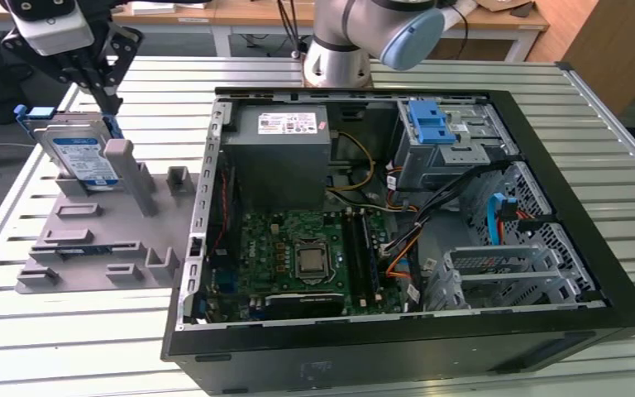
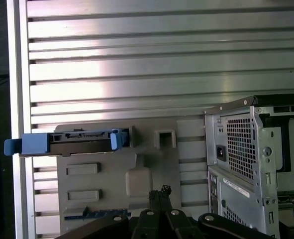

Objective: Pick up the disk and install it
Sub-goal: 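Reach for the disk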

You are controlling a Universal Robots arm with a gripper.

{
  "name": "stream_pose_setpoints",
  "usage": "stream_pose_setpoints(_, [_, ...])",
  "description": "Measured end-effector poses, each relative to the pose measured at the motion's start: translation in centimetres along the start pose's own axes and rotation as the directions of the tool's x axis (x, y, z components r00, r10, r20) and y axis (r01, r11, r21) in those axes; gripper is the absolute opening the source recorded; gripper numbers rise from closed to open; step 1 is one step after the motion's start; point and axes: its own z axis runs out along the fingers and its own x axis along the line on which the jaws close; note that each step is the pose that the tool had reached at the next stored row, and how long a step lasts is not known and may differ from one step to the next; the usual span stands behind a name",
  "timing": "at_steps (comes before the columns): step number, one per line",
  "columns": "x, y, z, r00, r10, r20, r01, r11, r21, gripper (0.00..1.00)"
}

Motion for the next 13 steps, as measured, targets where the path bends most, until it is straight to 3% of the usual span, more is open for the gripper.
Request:
stream_pose_setpoints(3, [0.34,0.0,0.0,1.0,0.0,0.0,0.0,1.0,0.0,0.11])
stream_pose_setpoints(13, [0.37,0.01,0.0,1.0,0.0,0.0001,0.0,1.0,-0.0001,0.11])
